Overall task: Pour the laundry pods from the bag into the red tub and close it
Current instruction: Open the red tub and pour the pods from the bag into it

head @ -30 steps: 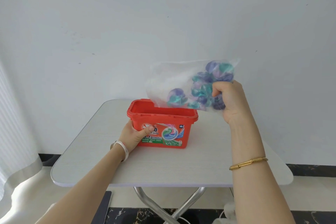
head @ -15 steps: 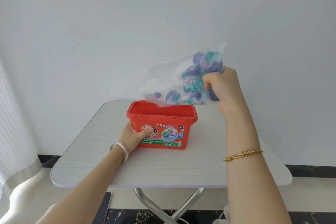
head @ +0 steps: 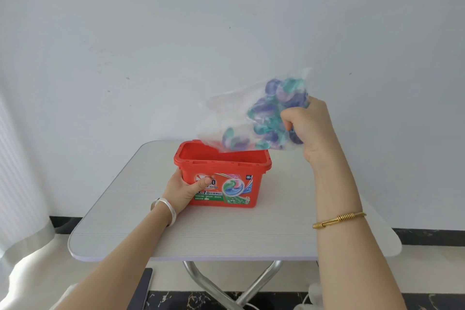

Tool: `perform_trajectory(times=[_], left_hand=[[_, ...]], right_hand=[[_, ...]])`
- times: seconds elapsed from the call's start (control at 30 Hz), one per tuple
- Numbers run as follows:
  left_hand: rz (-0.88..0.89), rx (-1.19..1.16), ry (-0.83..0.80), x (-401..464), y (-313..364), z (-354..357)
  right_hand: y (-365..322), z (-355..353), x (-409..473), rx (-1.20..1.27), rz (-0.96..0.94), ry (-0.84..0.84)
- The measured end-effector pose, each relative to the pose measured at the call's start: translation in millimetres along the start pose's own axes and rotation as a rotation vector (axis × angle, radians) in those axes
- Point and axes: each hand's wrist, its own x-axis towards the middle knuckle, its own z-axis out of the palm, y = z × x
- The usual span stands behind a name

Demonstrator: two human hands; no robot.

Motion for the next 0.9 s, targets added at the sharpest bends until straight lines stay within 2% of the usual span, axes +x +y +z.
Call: perform_trajectory(times=[0.1, 0.23, 0.37, 0.47, 0.6, 0.73, 0.83, 0.9], left_hand=[[-0.006, -0.014, 0.011, -0.4, -0.1, -0.5], [0.01, -0.008, 0.016, -0.9, 0.0, -1.2], [-0.014, -0.011, 0.016, -1.6, 0.6, -0.2], [-0.007, -0.015, 0.019, -1.1, 1.2, -0.2], [-0.011, -0.027, 0.014, -1.1, 1.2, -0.5], [-0.004, -0.013, -0.002, -0.8, 0.1, -0.1], [0.003, -0.023, -0.005, -0.9, 0.7, 0.2], [-0.003, -0.024, -0.008, -1.4, 0.7, -0.5]], right_hand=[[1.7, 4.8, -2.1, -0.051, 0.026, -0.062], [4.5, 3.7, -3.9, 0.01, 0.014, -0.023], [-1.0, 6.8, -2.7, -0.118, 0.015, -0.144], [-8.2, 4.0, 1.6, -0.107, -0.038, -0.091], [-10.9, 6.1, 4.7, -0.166, -0.002, -0.141], [-10.9, 2.5, 3.1, -0.123, -0.042, -0.064], [-11.9, 5.6, 1.9, -0.174, 0.006, -0.129], [-14.7, 2.9, 2.2, -0.152, -0.026, -0.102]])
